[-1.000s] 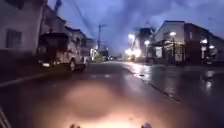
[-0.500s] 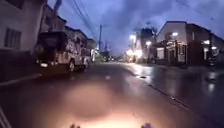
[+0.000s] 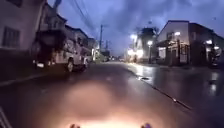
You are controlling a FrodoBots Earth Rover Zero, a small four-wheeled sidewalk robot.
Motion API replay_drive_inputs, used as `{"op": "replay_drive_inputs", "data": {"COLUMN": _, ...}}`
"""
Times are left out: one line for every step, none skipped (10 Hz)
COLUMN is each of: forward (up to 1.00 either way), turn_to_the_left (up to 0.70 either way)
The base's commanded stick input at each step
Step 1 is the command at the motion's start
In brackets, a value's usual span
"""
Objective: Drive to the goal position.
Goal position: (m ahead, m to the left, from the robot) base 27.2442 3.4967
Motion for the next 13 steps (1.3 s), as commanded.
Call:
{"op": "replay_drive_inputs", "data": {"forward": 0.50, "turn_to_the_left": 0.00}}
{"op": "replay_drive_inputs", "data": {"forward": 0.50, "turn_to_the_left": 0.00}}
{"op": "replay_drive_inputs", "data": {"forward": 0.50, "turn_to_the_left": 0.00}}
{"op": "replay_drive_inputs", "data": {"forward": 0.50, "turn_to_the_left": 0.00}}
{"op": "replay_drive_inputs", "data": {"forward": 0.50, "turn_to_the_left": 0.00}}
{"op": "replay_drive_inputs", "data": {"forward": 0.50, "turn_to_the_left": 0.00}}
{"op": "replay_drive_inputs", "data": {"forward": 0.50, "turn_to_the_left": 0.00}}
{"op": "replay_drive_inputs", "data": {"forward": 0.50, "turn_to_the_left": 0.00}}
{"op": "replay_drive_inputs", "data": {"forward": 0.50, "turn_to_the_left": 0.00}}
{"op": "replay_drive_inputs", "data": {"forward": 0.50, "turn_to_the_left": 0.00}}
{"op": "replay_drive_inputs", "data": {"forward": 0.50, "turn_to_the_left": 0.00}}
{"op": "replay_drive_inputs", "data": {"forward": 0.50, "turn_to_the_left": 0.00}}
{"op": "replay_drive_inputs", "data": {"forward": 0.50, "turn_to_the_left": 0.00}}
